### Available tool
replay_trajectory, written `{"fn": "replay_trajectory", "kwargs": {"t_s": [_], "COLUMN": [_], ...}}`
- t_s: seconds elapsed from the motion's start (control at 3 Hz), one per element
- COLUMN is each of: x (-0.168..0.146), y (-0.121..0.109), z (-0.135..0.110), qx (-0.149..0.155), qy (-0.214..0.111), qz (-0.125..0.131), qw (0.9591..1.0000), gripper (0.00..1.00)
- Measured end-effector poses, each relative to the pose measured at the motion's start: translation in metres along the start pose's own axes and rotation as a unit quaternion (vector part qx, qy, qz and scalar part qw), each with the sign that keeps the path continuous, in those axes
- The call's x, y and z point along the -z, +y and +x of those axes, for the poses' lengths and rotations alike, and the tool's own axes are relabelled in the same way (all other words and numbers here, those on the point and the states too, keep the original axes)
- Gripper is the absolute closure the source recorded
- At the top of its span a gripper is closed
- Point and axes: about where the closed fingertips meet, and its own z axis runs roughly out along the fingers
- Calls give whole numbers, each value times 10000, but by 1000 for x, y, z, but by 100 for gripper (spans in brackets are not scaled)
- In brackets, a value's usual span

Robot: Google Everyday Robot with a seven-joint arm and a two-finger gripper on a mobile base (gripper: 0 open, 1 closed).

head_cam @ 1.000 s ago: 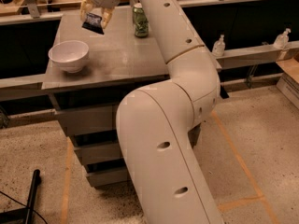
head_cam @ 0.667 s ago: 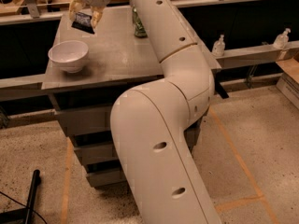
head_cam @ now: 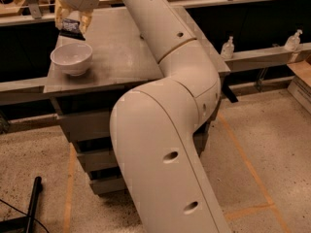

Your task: Place rxbar blueberry into white bowl

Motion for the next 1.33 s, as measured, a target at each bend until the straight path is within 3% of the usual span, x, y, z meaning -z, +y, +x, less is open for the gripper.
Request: {"fn": "replay_trajectory", "kwargs": {"t_s": [0.33,0.67,1.0,1.33], "x": [-14,-29,-33,-33], "y": [-14,-11,-11,-11], "z": [-20,-30,-30,-30], "qx": [303,300,299,299], "qy": [-196,-365,-371,-372], "qz": [-63,-120,-111,-111], "qw": [9993,9988,9988,9988], "gripper": [37,13,0,0]}}
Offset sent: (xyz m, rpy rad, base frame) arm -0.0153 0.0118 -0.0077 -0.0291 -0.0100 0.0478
